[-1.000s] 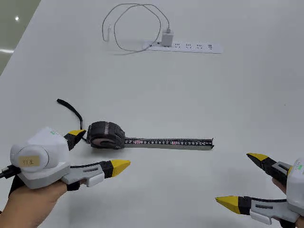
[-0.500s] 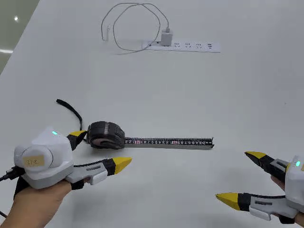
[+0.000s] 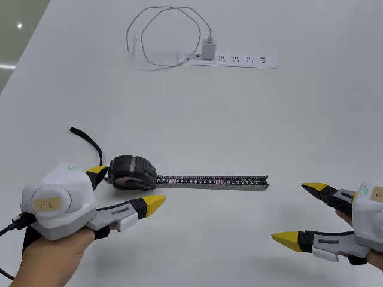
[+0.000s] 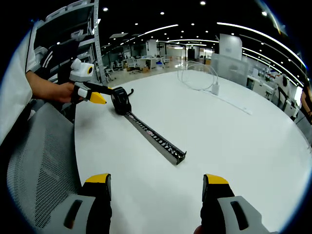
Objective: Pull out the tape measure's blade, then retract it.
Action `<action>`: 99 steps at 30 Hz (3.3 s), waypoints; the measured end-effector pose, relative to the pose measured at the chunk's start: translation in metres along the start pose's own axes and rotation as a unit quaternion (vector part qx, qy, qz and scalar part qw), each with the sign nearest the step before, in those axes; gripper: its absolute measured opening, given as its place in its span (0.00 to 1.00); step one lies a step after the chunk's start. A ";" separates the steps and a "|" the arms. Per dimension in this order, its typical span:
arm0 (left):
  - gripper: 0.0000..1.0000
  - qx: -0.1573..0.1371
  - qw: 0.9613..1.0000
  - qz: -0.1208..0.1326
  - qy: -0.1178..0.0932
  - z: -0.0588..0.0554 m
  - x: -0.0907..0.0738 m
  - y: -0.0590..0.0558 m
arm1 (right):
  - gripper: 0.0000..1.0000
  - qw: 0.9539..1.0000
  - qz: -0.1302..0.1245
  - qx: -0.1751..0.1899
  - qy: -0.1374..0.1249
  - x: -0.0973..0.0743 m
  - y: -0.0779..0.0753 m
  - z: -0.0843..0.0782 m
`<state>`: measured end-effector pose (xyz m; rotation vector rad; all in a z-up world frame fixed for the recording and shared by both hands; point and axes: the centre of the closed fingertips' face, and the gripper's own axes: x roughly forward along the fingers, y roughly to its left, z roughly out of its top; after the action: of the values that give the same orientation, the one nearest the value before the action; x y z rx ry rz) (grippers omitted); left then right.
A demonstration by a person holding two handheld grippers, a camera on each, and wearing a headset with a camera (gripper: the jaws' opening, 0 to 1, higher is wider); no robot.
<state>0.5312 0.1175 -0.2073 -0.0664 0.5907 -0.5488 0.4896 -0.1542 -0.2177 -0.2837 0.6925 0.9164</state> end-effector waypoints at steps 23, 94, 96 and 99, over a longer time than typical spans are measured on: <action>0.79 -0.020 0.999 0.038 -0.006 0.001 0.007 0.008 | 0.56 0.991 0.059 -0.101 0.058 0.021 -0.028 0.011; 0.60 -0.101 0.987 0.128 0.006 -0.005 0.026 0.034 | 0.20 0.955 0.160 -0.207 0.141 0.070 -0.040 0.001; 0.60 -0.103 0.986 0.129 0.006 -0.006 0.026 0.034 | 0.19 0.954 0.162 -0.209 0.141 0.070 -0.038 0.001; 0.60 -0.106 0.986 0.131 0.006 -0.005 0.026 0.034 | 0.17 0.954 0.162 -0.211 0.141 0.070 -0.037 0.002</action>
<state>0.5624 0.1338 -0.2325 -0.1843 0.6567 -0.2298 0.5490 -0.1316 -0.2646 -0.7066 0.8166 1.3567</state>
